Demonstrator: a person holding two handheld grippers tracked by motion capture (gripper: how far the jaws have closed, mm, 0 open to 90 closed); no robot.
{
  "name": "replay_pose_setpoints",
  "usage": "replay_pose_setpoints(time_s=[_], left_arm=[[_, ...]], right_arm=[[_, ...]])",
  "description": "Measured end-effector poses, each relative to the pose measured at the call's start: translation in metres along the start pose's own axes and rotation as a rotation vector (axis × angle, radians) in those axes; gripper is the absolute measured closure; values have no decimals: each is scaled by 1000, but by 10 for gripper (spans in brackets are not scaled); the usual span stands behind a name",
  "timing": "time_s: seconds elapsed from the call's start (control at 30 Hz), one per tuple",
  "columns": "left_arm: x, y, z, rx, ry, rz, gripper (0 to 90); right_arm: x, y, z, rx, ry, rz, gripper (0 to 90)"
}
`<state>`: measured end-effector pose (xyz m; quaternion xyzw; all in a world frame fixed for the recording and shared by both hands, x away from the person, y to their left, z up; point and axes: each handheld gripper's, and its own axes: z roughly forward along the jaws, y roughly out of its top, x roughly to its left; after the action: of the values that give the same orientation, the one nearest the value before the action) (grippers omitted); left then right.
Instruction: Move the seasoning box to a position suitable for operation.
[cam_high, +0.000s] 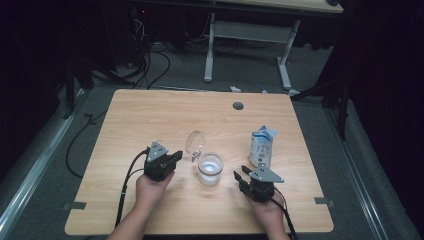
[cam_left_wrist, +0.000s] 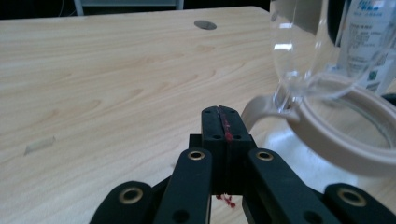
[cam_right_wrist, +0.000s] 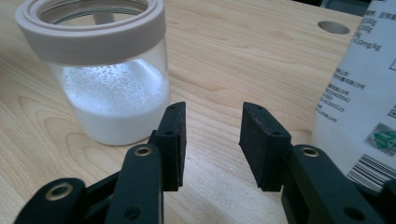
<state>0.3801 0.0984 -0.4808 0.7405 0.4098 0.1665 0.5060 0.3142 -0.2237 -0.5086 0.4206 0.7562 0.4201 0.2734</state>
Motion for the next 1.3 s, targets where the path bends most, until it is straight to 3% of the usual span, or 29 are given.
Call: replay_pose_setpoints(time_s=[0.27,0.5,0.83,1.3], left_arm=[[-7,19,3,-22,-10,-5,900],[-10,26,-1,-49,-13,-5,900],[-13,29,-3,-71,-26,-11,900],[-27,32,-4,-82,-54,21,900]], right_arm=[[7,0,5,25,26,-23,642],[9,-1,5,27,32,-31,641],[9,-1,4,29,34,-28,635],[9,-3,4,40,33,-29,616]])
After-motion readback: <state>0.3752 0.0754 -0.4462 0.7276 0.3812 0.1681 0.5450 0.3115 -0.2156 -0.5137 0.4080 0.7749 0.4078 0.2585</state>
